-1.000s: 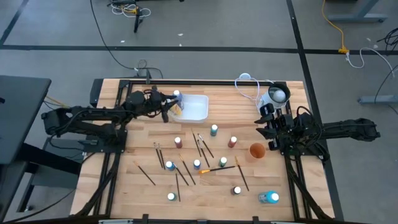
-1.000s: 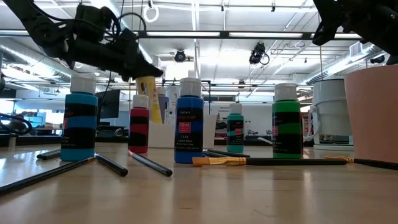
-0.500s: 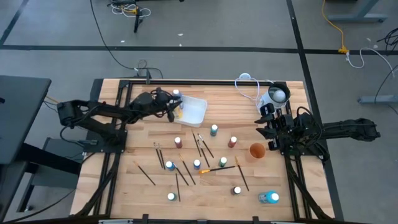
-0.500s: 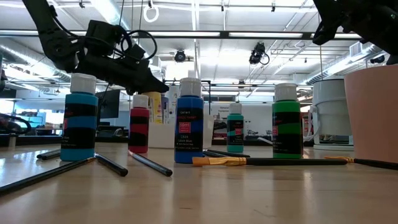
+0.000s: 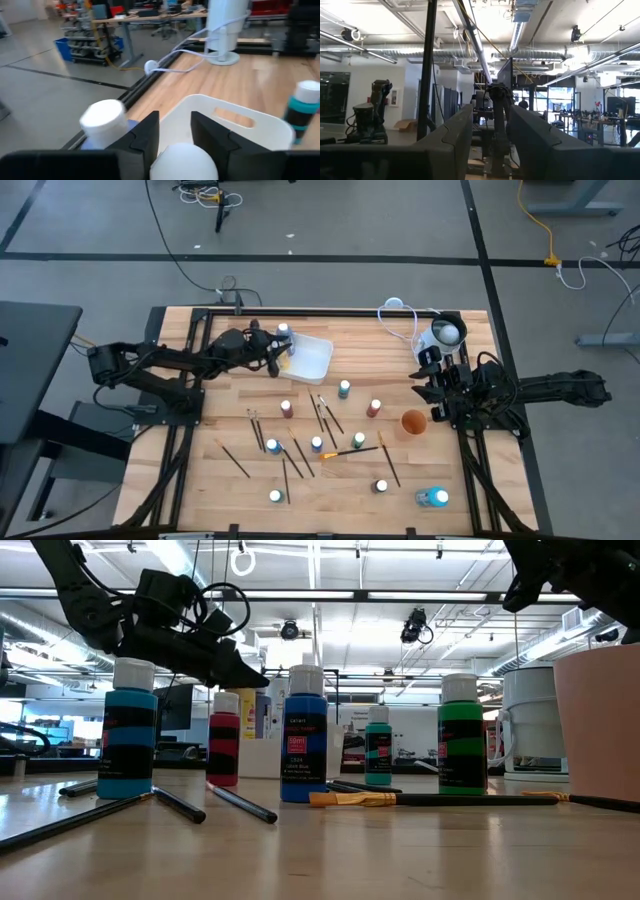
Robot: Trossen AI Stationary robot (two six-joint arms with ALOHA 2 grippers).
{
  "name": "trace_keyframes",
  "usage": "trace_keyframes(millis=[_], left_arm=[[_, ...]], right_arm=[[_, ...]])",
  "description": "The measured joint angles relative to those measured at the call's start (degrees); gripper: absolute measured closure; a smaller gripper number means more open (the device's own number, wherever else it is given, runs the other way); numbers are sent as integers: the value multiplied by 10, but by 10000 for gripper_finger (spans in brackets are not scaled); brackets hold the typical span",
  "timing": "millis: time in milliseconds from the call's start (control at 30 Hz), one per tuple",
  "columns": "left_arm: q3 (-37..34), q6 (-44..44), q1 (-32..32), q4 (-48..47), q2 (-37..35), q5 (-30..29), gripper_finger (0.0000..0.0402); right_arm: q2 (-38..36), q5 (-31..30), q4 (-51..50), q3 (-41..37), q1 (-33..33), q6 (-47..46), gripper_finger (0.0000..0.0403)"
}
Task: Pick & Place Paint Supplies
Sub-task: Put the yellow paint bottle into the white bin, then put the large light blue paint bottle into the white bin
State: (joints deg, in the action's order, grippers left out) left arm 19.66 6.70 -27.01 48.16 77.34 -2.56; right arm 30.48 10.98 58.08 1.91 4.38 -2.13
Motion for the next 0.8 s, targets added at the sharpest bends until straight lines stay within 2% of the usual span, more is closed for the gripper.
trace_keyframes(millis=[167, 333, 533, 667, 800], left_arm=[[0, -9, -1, 0, 0, -30, 230], [-1, -18, 0, 2, 0, -28, 213], [-1, -33, 2, 11, -34, 8, 210], [-1, -32, 10, 14, -92, 11, 210], [-1, -29, 17, 2, -160, 16, 210]], right_arm=[[0, 0, 0, 0, 0, 0, 268], [0, 8, -4, 0, 0, 0, 268], [2, 80, -8, 0, 0, -4, 268], [3, 143, -7, 0, 0, -9, 268], [3, 217, -6, 0, 0, -56, 268]])
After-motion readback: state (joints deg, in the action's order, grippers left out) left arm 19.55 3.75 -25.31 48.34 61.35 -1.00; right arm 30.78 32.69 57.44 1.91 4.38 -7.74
